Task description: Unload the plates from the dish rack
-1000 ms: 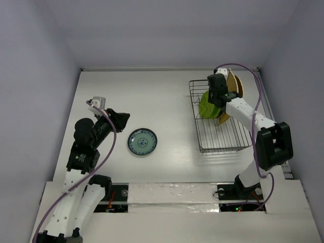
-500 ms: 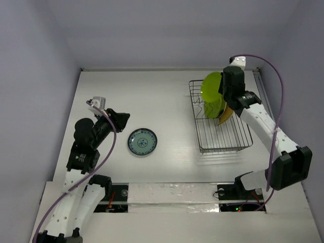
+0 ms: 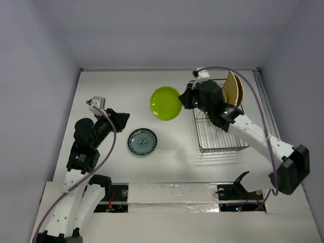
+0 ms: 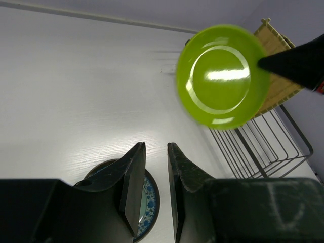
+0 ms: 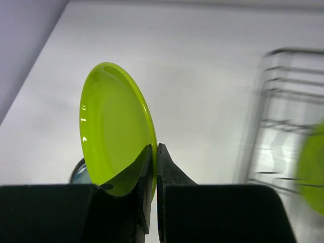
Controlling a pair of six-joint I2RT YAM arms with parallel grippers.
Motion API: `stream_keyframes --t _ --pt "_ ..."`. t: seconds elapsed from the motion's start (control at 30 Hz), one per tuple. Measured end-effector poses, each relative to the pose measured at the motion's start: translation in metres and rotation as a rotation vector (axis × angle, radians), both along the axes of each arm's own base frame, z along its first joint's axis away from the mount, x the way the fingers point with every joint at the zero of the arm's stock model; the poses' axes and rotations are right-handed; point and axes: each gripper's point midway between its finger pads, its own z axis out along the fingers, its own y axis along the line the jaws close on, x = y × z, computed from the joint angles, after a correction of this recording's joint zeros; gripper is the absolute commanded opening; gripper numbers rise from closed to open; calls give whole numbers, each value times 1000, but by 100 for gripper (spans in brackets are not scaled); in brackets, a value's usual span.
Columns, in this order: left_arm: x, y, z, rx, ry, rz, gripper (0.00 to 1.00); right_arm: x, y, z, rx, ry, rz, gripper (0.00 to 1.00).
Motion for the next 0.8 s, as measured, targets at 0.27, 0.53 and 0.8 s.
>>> stream_keyframes --t 0.27,0.53,0.8 --pt "1 2 0 0 0 10 22 -52 125 -90 32 226 344 0" --pt "1 2 0 0 0 11 22 -72 169 -144 77 344 441 1" --pt "1 2 0 0 -1 11 22 -73 169 -198 32 444 411 6"
